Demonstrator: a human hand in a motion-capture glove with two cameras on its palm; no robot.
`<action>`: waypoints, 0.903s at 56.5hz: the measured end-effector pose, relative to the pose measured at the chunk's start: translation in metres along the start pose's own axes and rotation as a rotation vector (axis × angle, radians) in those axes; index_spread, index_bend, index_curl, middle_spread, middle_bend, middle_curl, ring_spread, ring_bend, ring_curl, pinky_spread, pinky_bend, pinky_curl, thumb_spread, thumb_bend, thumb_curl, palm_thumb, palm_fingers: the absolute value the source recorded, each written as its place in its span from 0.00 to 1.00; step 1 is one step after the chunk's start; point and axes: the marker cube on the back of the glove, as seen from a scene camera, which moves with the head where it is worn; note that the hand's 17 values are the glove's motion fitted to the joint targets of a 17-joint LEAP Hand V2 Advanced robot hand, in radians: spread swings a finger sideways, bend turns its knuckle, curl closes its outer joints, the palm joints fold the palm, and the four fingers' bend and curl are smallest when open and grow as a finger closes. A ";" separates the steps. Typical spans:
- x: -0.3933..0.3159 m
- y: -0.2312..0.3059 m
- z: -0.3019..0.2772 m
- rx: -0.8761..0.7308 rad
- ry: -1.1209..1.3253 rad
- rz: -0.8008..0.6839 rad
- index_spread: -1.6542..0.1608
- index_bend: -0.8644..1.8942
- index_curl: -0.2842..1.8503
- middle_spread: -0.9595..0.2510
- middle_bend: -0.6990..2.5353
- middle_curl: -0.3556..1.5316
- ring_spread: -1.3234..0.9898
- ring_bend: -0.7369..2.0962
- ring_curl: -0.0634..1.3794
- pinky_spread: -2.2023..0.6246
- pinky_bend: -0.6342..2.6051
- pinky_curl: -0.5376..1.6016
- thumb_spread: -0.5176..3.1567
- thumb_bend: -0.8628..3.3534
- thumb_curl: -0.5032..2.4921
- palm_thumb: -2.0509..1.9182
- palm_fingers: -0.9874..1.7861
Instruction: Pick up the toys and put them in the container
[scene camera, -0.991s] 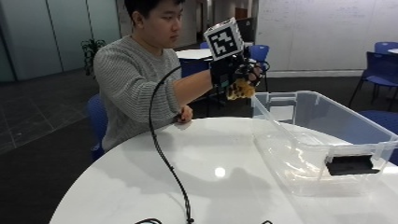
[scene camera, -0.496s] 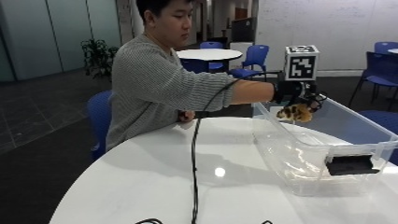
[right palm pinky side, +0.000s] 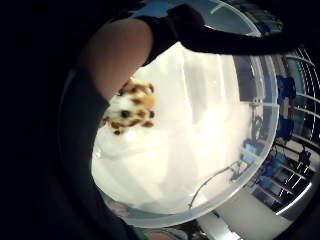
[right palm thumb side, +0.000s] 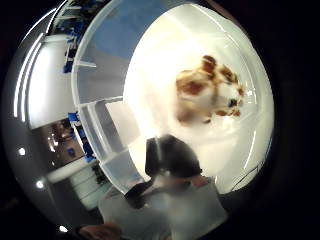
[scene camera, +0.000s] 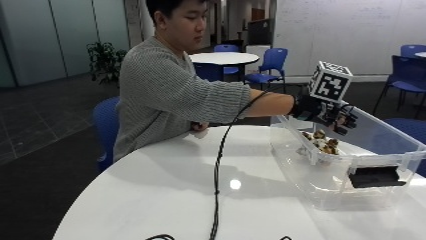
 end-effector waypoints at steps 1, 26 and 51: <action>-0.008 0.000 0.002 -0.004 -0.009 0.002 0.72 0.37 0.54 0.55 0.28 0.62 0.45 0.44 0.42 0.76 0.53 0.46 0.47 0.19 0.42 0.54 0.21; 0.032 0.213 -0.038 0.187 -0.154 -0.190 0.71 0.35 0.36 0.66 0.25 0.43 0.54 0.34 0.33 0.81 0.46 0.42 0.49 0.20 0.31 0.51 0.27; 0.031 0.460 0.102 0.373 0.100 -0.040 0.71 0.37 0.31 0.69 0.26 0.36 0.55 0.32 0.30 0.81 0.43 0.41 0.50 0.20 0.27 0.51 0.31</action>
